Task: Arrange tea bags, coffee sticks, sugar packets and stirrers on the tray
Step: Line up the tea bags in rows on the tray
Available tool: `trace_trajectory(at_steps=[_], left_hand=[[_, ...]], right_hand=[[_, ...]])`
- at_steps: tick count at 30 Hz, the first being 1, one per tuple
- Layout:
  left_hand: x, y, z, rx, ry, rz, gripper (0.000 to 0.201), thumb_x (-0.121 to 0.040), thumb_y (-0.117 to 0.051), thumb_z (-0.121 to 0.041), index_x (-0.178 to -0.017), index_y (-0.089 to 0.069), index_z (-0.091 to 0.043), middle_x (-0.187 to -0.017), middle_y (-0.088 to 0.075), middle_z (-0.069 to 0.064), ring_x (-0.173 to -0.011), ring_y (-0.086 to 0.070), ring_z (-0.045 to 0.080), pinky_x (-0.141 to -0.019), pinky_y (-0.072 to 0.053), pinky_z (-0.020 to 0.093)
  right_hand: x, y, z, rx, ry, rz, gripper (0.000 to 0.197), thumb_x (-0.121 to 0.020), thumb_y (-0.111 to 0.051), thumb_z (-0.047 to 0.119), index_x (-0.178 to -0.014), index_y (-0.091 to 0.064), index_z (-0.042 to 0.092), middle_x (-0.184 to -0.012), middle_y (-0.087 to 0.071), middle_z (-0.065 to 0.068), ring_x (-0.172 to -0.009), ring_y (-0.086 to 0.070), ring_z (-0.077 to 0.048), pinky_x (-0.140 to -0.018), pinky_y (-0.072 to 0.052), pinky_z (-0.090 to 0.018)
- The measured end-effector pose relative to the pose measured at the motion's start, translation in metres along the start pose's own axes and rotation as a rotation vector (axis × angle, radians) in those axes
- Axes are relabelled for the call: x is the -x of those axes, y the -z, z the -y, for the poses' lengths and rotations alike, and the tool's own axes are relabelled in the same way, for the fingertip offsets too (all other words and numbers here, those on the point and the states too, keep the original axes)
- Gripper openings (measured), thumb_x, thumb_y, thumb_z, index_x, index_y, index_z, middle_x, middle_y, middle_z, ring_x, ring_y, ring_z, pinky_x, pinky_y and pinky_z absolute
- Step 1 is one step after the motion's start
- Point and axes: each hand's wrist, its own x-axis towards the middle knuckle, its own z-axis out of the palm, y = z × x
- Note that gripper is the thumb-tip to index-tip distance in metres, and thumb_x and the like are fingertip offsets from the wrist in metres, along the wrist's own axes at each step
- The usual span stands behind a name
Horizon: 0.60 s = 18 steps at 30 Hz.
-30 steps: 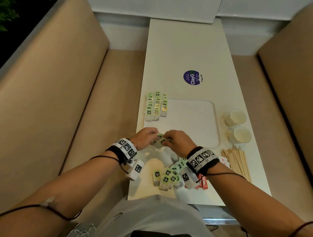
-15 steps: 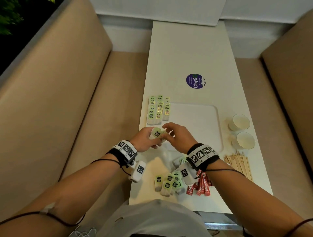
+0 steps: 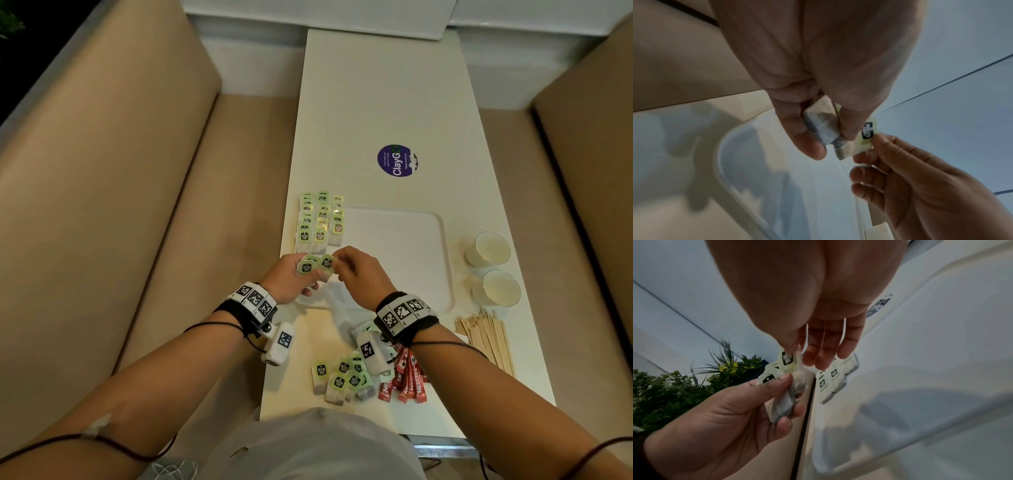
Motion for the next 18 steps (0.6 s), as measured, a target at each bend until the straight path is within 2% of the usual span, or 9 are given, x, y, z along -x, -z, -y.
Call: trace_trajectory(at_steps=[3,5,8,10,14,16,18], left_hand=[[-0.006,0.002,0.000,0.037,0.016,-0.005,0.013,-0.095,-0.069,-0.019,-0.108,-0.067,-0.018,-0.101,-0.074,0.013,-0.078,-0.068,0.019,-0.069,-0.057,0.036],[-0.010,0.002,-0.002,0.058,0.029,-0.009,0.011,-0.096,-0.068,-0.017,-0.107,-0.067,-0.017,-0.099,-0.074,0.011,-0.079,-0.069,0.020,-0.070,-0.057,0.037],[-0.014,0.001,-0.002,0.060,0.051,0.007,0.015,-0.096,-0.067,-0.016,-0.111,-0.066,-0.016,-0.103,-0.074,0.009,-0.080,-0.070,0.020,-0.068,-0.057,0.034],[-0.017,0.000,-0.001,0.068,0.066,0.008,0.018,-0.096,-0.068,-0.018,-0.113,-0.066,-0.015,-0.106,-0.074,0.010,-0.081,-0.071,0.022,-0.069,-0.057,0.035],[-0.023,0.001,-0.001,0.103,0.093,-0.007,0.019,-0.093,-0.071,-0.019,-0.111,-0.067,-0.016,-0.102,-0.075,0.010,-0.081,-0.071,0.022,-0.071,-0.059,0.036],[-0.027,0.001,-0.001,0.125,0.103,0.000,0.023,-0.093,-0.071,-0.020,-0.114,-0.066,-0.012,-0.102,-0.075,0.011,-0.083,-0.071,0.023,-0.075,-0.060,0.038],[-0.030,0.000,-0.003,0.149,0.106,0.011,0.025,-0.094,-0.070,-0.019,-0.117,-0.065,-0.009,-0.102,-0.074,0.010,-0.083,-0.071,0.022,-0.075,-0.060,0.037]], right_hand=[[-0.004,-0.005,-0.006,-0.003,-0.073,0.086,0.018,-0.100,-0.055,0.041,-0.108,-0.060,0.025,-0.092,-0.069,0.002,-0.083,-0.068,-0.017,-0.077,-0.054,-0.035],[-0.004,-0.008,-0.010,0.031,-0.095,0.134,0.025,-0.100,-0.056,0.046,-0.098,-0.061,0.021,-0.087,-0.069,0.000,-0.080,-0.067,-0.019,-0.074,-0.053,-0.034],[-0.007,-0.009,-0.015,0.027,-0.099,0.144,0.026,-0.101,-0.057,0.035,-0.086,-0.061,0.014,-0.080,-0.069,-0.003,-0.074,-0.065,-0.022,-0.073,-0.053,-0.036],[-0.011,-0.008,-0.018,0.017,-0.102,0.146,0.025,-0.101,-0.058,0.030,-0.080,-0.059,0.018,-0.076,-0.067,-0.001,-0.068,-0.060,-0.017,-0.071,-0.052,-0.036],[-0.020,-0.007,-0.019,-0.004,-0.118,0.156,0.030,-0.097,-0.062,0.045,-0.079,-0.058,0.022,-0.077,-0.068,-0.003,-0.061,-0.056,-0.010,-0.059,-0.050,-0.028],[-0.025,-0.006,-0.021,-0.005,-0.120,0.141,0.032,-0.097,-0.063,0.045,-0.080,-0.059,0.018,-0.077,-0.069,-0.006,-0.063,-0.057,-0.013,-0.064,-0.053,-0.035],[-0.030,-0.005,-0.023,-0.006,-0.125,0.125,0.033,-0.098,-0.062,0.040,-0.082,-0.061,0.012,-0.078,-0.069,-0.009,-0.067,-0.060,-0.022,-0.071,-0.054,-0.043]])
